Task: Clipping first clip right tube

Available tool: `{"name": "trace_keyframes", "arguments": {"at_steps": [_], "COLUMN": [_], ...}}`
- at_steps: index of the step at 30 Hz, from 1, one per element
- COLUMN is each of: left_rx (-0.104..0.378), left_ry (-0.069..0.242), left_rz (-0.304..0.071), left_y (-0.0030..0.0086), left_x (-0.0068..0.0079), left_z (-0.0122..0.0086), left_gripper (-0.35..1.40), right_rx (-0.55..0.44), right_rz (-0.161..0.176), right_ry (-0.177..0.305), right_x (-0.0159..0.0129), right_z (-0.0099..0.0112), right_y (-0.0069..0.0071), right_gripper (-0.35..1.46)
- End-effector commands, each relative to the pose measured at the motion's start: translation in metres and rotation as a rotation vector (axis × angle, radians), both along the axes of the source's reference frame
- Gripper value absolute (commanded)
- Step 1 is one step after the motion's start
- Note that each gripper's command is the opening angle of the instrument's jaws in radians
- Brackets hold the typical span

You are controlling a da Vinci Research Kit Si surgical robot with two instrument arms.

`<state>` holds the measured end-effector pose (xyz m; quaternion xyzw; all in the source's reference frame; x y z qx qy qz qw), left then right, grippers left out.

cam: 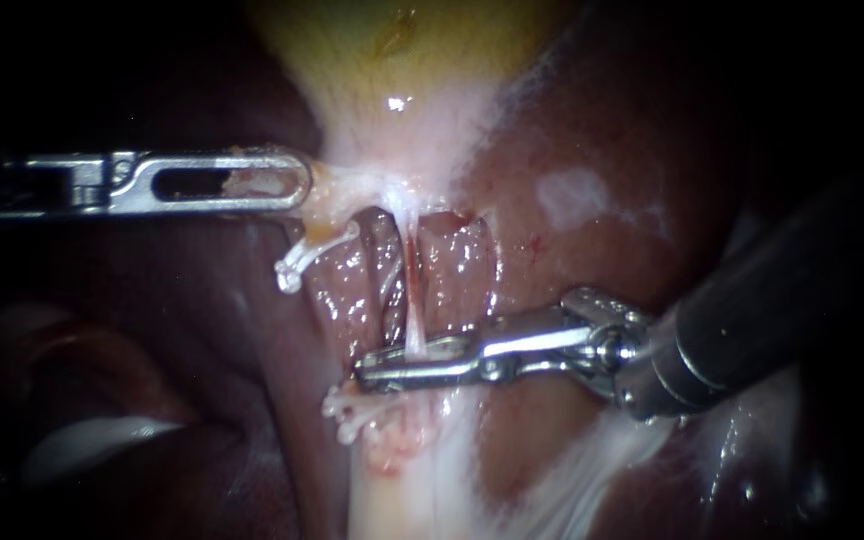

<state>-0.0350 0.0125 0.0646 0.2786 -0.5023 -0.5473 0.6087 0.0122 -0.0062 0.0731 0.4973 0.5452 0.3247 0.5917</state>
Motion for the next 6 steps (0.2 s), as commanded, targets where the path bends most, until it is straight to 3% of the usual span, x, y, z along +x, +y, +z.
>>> {"name": "trace_keyframes", "arguments": {"at_steps": [1,6], "left_rx": [0.0,0.0], "left_ry": [0.0,0.0], "left_rz": [0.0,0.0], "left_y": [0.0,0.0], "left_x": [0.0,0.0], "left_z": [0.0,0.0], "left_gripper": [-0.35,-0.35], "right_rx": [0.0,0.0], "right_rz": [0.0,0.0], "right_ry": [0.0,0.0], "right_x": [0.0,0.0], "right_z": [0.0,0.0], "right_y": [0.0,0.0], "right_gripper": [-0.35,-0.35]}}
